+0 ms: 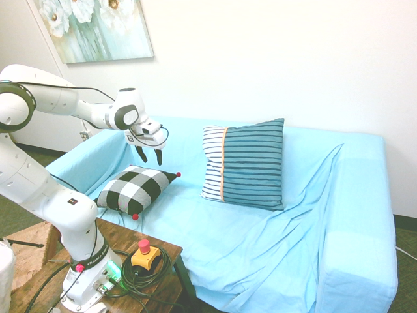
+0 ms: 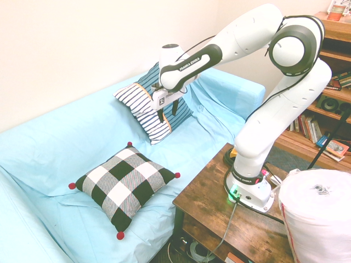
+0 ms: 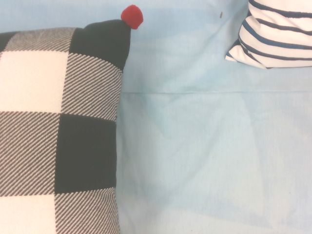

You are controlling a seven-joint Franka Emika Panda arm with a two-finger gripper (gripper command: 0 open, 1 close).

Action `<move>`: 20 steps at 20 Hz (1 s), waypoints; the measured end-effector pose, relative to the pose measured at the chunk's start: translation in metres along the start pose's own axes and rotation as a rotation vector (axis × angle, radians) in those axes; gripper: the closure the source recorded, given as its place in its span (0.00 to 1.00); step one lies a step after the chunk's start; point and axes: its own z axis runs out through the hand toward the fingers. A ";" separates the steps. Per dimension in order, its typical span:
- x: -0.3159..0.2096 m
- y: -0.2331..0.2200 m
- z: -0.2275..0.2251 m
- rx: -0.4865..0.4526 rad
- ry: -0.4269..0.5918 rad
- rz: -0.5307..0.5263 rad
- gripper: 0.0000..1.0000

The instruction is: Stand the pillow up

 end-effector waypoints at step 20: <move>-0.244 -0.085 0.174 -0.122 -0.065 -0.190 0.00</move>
